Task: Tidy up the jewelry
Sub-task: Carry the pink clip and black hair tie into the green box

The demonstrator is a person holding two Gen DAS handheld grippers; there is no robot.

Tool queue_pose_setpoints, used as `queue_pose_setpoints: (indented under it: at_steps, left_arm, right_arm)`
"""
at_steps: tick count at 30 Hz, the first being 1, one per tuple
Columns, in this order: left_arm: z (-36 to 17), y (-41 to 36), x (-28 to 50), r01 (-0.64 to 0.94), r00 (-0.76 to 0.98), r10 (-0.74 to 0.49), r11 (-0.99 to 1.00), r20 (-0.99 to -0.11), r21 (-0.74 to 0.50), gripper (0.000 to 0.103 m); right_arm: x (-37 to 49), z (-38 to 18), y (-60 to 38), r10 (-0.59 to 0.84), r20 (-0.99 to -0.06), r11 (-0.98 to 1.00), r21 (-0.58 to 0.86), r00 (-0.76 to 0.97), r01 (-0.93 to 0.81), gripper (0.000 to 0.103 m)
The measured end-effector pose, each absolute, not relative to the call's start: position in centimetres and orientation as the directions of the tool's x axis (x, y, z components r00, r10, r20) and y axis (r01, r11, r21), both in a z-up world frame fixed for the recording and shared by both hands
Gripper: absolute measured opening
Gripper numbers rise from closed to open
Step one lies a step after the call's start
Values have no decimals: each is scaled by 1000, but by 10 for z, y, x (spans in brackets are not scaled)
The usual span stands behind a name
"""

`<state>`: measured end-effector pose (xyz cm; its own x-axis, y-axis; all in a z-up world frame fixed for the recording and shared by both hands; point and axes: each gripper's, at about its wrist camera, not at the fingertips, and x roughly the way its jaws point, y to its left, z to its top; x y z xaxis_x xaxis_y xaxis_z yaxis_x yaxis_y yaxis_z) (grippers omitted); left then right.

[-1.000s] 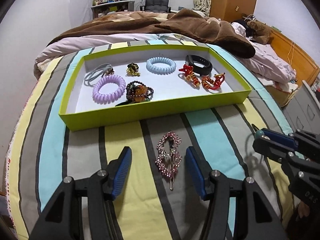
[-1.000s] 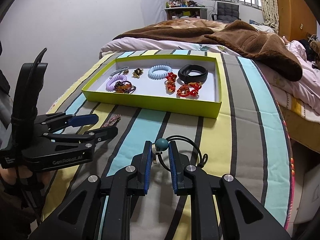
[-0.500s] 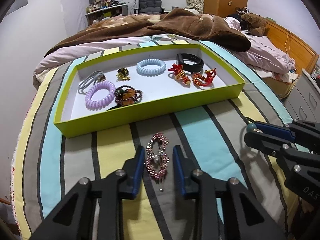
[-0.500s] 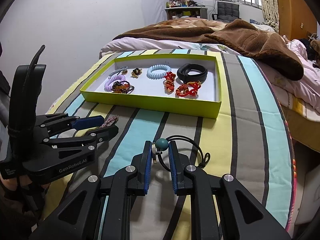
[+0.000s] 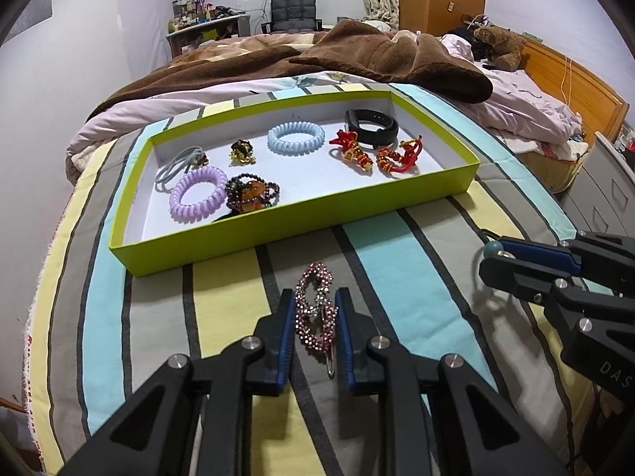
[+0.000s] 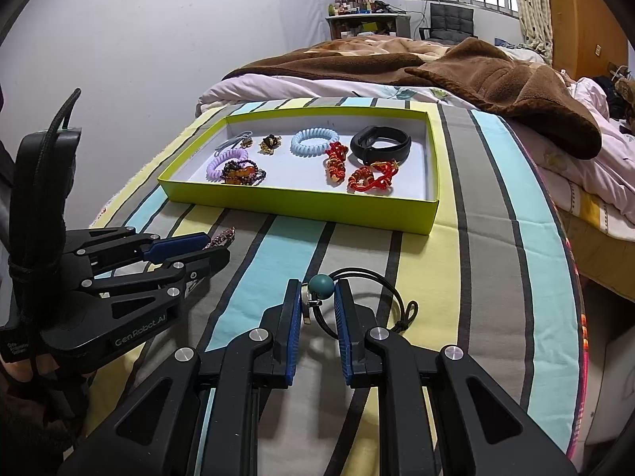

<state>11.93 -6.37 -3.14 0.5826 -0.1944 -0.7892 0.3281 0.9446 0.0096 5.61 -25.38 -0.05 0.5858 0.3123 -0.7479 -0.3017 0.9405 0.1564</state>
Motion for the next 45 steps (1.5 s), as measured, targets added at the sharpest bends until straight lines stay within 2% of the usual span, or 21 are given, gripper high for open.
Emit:
queue_pose_setpoints:
  at_steps: [17, 30, 37, 45]
  left_arm:
    - [-16, -61, 111, 330, 617, -219, 944, -756, -4, 21]
    - [20, -56, 108, 327, 681, -221, 945, -698, 20, 21]
    - [42, -45, 127, 327, 699, -246, 945, -671, -6, 21]
    - [45, -27, 171, 315, 678, -278, 946, -680, -72, 21]
  right_arm:
    - [49, 10, -254, 308, -732, 942, 147, 608, -300, 17]
    - [50, 42, -256, 304, -690, 945, 130, 657, -301, 17]
    - [64, 67, -255, 297, -655, 945, 94, 695, -314, 17]
    - [98, 79, -247, 314, -640, 936, 85, 701, -341, 17]
